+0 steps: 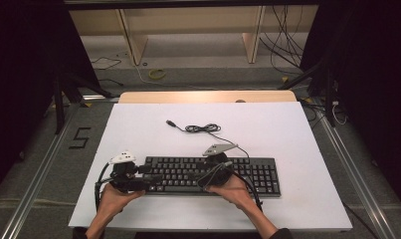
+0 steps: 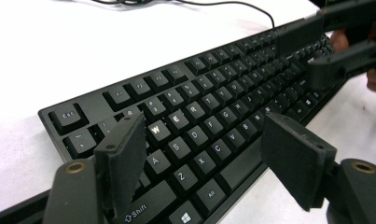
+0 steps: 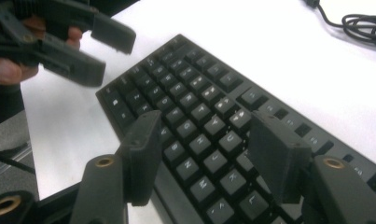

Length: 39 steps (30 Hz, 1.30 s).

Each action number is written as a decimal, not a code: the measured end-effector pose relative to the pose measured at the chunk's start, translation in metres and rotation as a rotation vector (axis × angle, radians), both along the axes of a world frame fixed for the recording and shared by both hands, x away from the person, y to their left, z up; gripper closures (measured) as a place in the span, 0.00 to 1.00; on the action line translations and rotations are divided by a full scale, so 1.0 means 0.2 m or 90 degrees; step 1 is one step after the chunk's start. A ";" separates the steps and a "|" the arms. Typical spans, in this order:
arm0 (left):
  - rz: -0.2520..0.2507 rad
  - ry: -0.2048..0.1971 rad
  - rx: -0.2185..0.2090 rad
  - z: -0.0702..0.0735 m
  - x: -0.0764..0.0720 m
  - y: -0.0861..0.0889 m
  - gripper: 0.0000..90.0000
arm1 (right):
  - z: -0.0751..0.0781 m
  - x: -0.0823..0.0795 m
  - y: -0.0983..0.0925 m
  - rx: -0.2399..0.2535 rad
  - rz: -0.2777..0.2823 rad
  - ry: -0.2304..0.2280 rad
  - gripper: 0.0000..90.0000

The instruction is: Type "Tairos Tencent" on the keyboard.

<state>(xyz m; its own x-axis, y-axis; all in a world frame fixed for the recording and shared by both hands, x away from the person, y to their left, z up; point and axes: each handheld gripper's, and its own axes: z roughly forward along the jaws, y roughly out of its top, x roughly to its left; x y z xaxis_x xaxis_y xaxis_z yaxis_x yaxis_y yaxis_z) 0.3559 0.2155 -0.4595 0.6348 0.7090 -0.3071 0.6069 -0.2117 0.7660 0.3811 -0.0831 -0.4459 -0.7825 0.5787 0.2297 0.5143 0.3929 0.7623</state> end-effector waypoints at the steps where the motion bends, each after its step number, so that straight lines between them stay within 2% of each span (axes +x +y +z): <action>1: -0.003 -0.001 0.004 0.00 0.00 0.00 0.34 | 0.00 0.01 0.00 0.001 -0.001 0.001 0.50; 6: -0.005 -0.001 0.019 0.00 0.00 0.00 0.36 | 0.01 0.03 0.03 0.003 -0.002 0.003 0.52; 10: -0.006 0.005 0.031 0.00 0.00 0.00 0.42 | 0.00 0.05 0.06 -0.002 0.000 0.002 0.56; 17: -0.004 0.011 0.077 0.01 0.00 0.01 0.62 | -0.01 0.08 0.11 -0.019 0.004 0.005 0.72; 21: -0.008 0.026 0.080 0.00 0.00 0.01 0.75 | -0.03 0.09 0.15 -0.025 0.009 0.011 0.84; 24: -0.009 0.029 0.098 0.00 0.00 0.01 0.84 | -0.04 0.10 0.18 -0.032 0.014 0.012 0.91; 29: -0.020 0.042 0.111 -0.01 0.01 0.00 0.94 | -0.06 0.11 0.23 -0.045 0.019 0.015 1.00; 33: -0.019 0.044 0.116 -0.01 0.01 0.00 0.99 | -0.07 0.12 0.26 -0.057 0.020 0.018 1.00; 39: -0.015 0.048 0.123 -0.02 0.01 0.01 0.99 | -0.10 0.13 0.29 -0.080 0.018 0.020 1.00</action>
